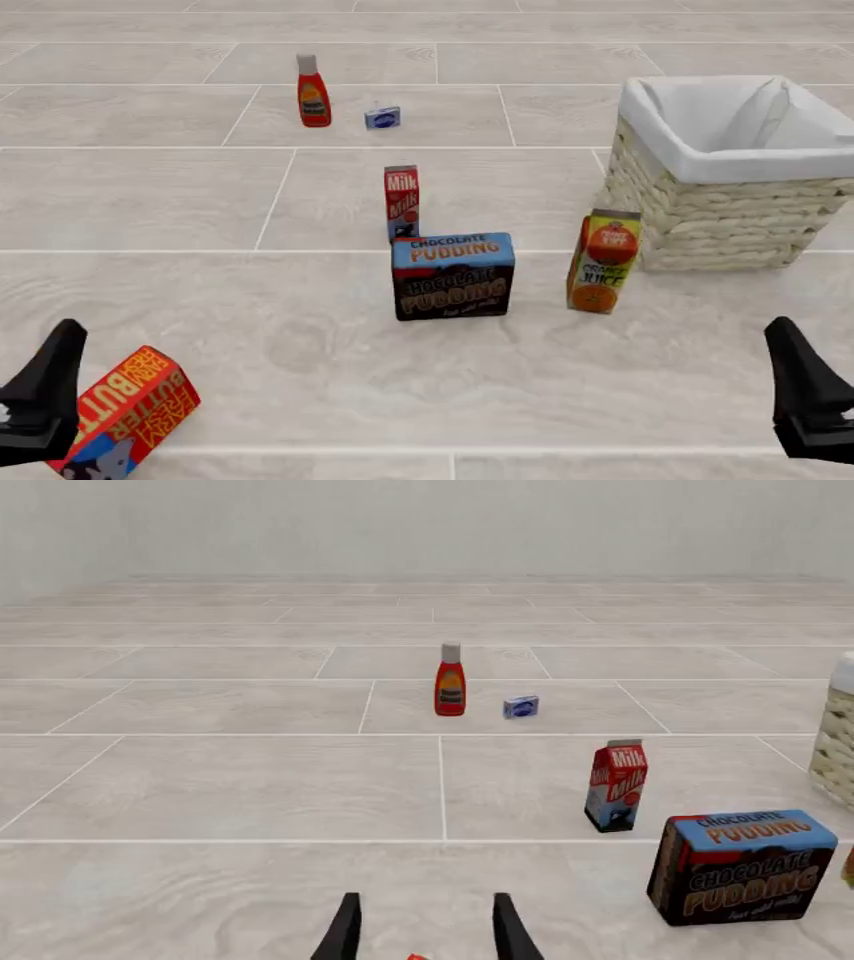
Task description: Pick the milk and place it in the basket.
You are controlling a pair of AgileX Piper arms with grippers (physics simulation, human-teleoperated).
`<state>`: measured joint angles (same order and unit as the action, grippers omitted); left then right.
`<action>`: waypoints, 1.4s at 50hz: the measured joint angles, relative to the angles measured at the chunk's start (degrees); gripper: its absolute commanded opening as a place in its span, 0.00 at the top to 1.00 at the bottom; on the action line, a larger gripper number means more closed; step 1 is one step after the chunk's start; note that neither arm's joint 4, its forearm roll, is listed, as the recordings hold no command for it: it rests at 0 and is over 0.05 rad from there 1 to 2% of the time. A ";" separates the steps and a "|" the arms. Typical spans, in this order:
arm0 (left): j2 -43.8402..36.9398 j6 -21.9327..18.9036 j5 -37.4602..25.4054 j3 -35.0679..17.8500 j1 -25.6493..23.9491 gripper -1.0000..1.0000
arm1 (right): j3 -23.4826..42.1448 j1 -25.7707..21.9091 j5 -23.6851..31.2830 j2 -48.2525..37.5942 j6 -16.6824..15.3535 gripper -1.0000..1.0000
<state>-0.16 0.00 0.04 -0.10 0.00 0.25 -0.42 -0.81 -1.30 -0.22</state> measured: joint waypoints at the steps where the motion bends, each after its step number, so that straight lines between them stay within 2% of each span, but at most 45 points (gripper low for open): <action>1: -0.02 0.00 0.01 -0.01 0.00 0.00 | 0.09 0.00 -0.38 -0.77 -0.31 0.00; 8: -0.14 0.00 0.03 -0.08 0.00 0.00 | 2.52 -1.93 -2.20 -6.89 -1.91 0.00; 15: -0.20 0.00 0.05 -0.12 0.00 0.00 | 8.09 -4.19 -1.87 -12.62 -2.67 0.00; 37: -0.25 0.00 0.06 -0.15 0.00 0.00 | 30.86 -14.90 1.76 -37.47 -1.99 0.00; 49: -0.25 0.00 0.06 -0.15 0.00 0.00 | 44.41 -21.45 5.49 -50.59 -3.38 0.00; 59: -0.25 0.00 0.06 -0.15 0.00 0.00 | 54.28 -26.43 7.86 -60.73 -1.11 0.00; 70: -0.25 0.00 0.06 -0.15 0.00 0.00 | 61.79 -31.26 8.34 -69.99 2.20 0.00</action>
<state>-0.42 0.00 0.10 -0.24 0.00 62.04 -31.68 7.52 -71.29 1.99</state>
